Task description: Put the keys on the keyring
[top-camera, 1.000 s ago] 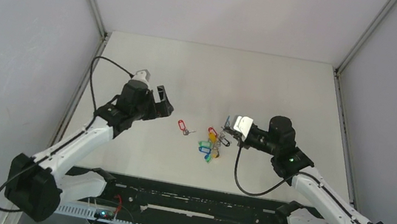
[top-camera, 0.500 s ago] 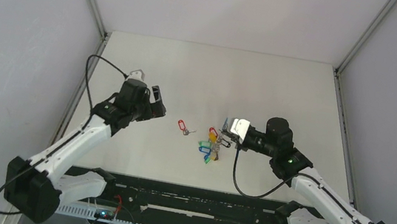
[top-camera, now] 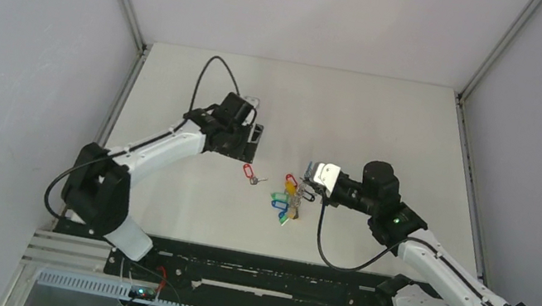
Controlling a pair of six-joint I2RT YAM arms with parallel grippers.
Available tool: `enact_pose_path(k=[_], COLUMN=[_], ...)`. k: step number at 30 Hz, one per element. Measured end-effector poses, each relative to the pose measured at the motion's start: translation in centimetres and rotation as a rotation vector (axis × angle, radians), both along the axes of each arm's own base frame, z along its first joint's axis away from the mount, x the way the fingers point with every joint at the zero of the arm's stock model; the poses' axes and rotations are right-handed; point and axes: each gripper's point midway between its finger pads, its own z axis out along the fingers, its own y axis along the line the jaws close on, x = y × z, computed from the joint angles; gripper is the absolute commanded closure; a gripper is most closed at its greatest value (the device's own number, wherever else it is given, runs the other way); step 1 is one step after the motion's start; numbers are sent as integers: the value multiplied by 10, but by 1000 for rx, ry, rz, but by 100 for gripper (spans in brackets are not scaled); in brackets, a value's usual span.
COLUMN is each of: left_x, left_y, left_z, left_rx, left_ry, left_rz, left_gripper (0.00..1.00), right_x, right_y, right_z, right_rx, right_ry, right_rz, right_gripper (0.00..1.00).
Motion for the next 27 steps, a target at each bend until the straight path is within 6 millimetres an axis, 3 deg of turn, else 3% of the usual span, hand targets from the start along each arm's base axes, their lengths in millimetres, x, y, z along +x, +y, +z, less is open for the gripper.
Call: enact_pose_path(k=[2, 10, 12, 14, 18, 27], left_x=[6, 12, 13, 17, 22, 17], left_y=[-8, -24, -29, -35, -47, -59], left_z=[-3, -14, -20, -28, -48, -88], left_rx=[54, 178, 189, 199, 189, 130], left_ry=[5, 46, 64, 84, 135, 253], left_rz=[-113, -519, -592, -656, -716, -738], left_gripper=[28, 30, 39, 40, 48, 50], right_x=[0, 0, 0, 0, 0, 1], right_y=[0, -1, -1, -1, 0, 0], right_z=[0, 0, 0, 0, -1, -1], right_rx=[-3, -5, -5, -6, -6, -7], right_ry=[-1, -6, -6, -7, -6, -8], right_rz=[-1, 0, 0, 0, 1, 1], right_gripper=[100, 100, 100, 100, 100, 100])
